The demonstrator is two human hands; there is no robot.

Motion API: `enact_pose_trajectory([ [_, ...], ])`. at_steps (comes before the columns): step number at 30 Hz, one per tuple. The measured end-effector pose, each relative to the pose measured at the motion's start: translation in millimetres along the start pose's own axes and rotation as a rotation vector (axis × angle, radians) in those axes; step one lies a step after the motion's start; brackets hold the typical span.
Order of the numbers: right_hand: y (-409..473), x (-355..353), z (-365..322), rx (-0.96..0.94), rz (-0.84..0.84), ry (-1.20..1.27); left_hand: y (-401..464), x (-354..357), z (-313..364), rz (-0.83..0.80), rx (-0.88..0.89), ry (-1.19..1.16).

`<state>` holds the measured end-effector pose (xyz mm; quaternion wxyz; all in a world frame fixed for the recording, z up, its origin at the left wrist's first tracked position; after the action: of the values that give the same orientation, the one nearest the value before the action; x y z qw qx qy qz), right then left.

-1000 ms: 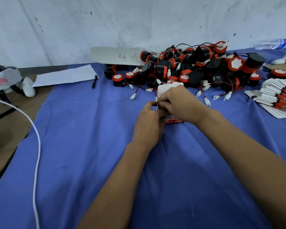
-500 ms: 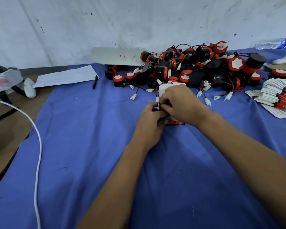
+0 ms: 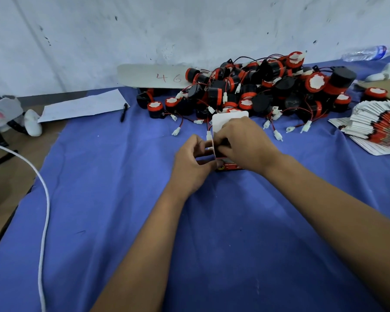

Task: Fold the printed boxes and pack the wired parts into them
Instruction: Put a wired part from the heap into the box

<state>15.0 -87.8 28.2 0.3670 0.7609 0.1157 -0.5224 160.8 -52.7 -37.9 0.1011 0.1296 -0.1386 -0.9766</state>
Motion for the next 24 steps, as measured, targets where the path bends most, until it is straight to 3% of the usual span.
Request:
enact_pose_trajectory([
  [9,-6,2,4,-0.09,-0.089,0.026,1,1,-2,0.015,0.006,-0.014],
  [17,-11,7,7,-0.174,-0.201,-0.138,0,2,4,-0.034,0.096,0.038],
  [20,-13,5,6,-0.178,-0.069,-0.139,-1,3,6,-0.075,0.123,0.018],
  [24,-31,-3,19,0.003,0.466,0.088,0,1,4,-0.082,0.091,0.003],
])
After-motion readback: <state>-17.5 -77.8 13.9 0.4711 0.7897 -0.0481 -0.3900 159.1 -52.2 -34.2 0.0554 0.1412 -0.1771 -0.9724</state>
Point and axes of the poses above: each hand's wrist, its own y-axis towards the middle knuckle, its own x-axis out of the palm, z = x × y, the point moved 3 cm from there along y, towards the middle knuckle, and after that the axes turned 5 degrees about z, right-handed, at the moved point
